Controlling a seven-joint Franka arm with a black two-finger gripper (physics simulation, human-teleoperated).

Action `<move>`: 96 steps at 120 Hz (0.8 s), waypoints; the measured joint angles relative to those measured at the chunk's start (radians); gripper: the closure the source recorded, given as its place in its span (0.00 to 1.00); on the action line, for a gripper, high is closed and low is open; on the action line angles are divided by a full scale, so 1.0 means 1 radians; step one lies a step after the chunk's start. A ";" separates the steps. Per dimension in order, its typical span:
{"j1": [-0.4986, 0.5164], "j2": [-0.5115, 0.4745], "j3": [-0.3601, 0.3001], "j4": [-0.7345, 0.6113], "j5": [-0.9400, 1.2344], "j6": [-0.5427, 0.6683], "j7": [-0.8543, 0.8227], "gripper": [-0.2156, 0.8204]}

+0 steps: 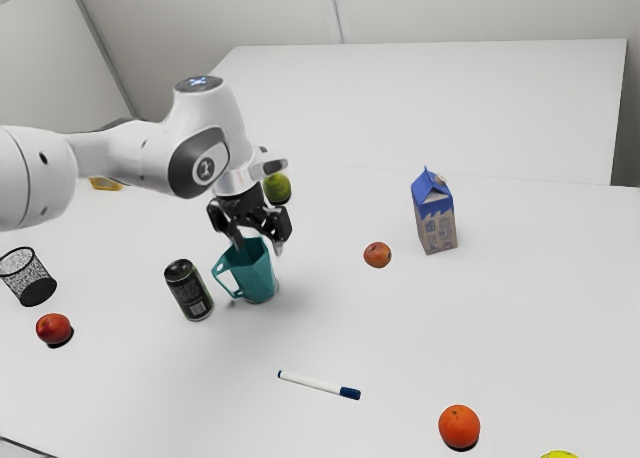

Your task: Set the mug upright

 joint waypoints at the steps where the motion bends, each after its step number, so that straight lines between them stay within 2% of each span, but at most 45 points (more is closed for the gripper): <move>1: 0.000 0.000 0.000 0.006 -0.002 -0.009 0.000 0.32; 46: -0.015 -0.006 -0.006 0.257 -0.048 -0.308 -0.001 0.25; 96: 0.008 0.023 -0.002 0.511 -0.039 -0.464 0.000 0.23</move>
